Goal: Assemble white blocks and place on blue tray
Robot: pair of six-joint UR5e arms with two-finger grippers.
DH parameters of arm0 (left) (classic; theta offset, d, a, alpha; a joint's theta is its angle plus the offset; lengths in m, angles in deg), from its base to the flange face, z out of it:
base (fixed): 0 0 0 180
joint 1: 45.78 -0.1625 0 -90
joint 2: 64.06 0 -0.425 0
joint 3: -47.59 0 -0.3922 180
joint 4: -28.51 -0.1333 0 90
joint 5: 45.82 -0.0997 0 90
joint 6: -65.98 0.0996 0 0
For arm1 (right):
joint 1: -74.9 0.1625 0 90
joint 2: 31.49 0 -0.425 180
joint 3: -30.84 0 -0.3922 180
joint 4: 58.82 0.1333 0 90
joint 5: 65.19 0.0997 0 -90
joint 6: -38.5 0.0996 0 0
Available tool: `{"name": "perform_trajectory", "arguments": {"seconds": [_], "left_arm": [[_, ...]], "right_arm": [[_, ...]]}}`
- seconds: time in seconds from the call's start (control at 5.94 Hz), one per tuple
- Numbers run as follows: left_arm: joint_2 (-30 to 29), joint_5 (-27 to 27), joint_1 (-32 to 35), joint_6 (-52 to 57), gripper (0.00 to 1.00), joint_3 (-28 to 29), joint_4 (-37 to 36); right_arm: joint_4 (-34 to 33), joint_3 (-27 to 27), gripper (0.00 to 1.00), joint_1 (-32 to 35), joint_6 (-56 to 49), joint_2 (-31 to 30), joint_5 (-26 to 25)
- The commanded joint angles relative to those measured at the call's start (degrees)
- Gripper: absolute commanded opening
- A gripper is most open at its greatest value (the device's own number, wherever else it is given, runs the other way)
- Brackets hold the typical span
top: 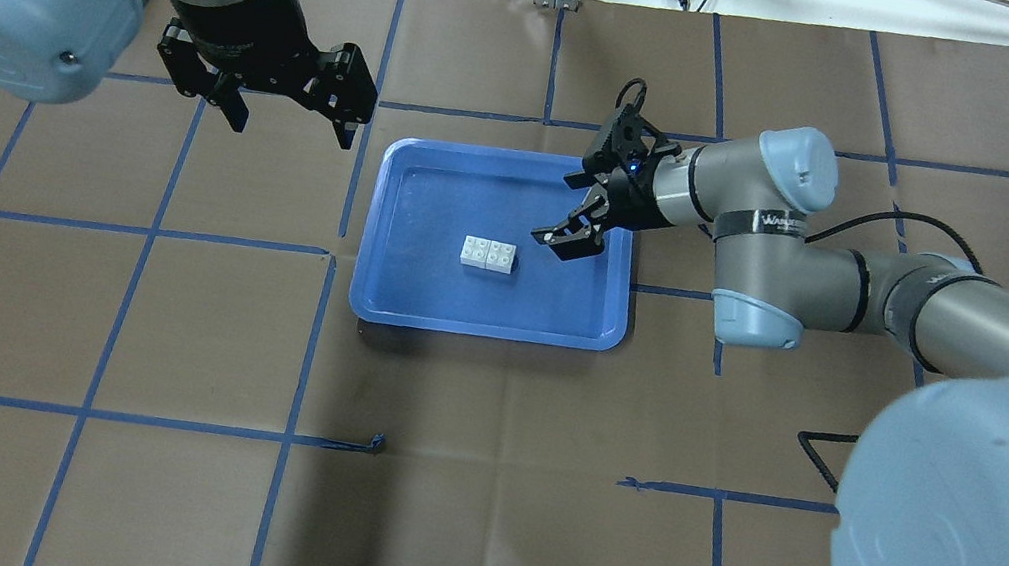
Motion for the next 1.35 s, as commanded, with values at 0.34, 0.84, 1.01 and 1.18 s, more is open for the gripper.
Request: {"name": "perform_trajectory", "arguments": {"seconds": [0.34,0.84,1.01,1.18], "left_arm": [[-1.4,0.0,0.6,0.1,0.99,-2.5,1.3],[0.4,-4.9,1.2,0.5,0.99,-3.2,1.6],[-1.6,-5.1,1.0,0.7,0.99,-2.9,1.4],[-0.2,-5.1,1.2,1.0,0.99,-2.6,1.7]], "right_arm": [[33.1,10.7,1.00,-1.3,12.0,-8.8,-24.3],[48.9,15.4,1.00,-1.5,36.9,-14.1,-32.5],[53.0,16.9,1.00,-1.4,44.2,-15.9,-32.9],[56.7,18.3,1.00,-1.4,47.6,-17.6,-32.9]]}}
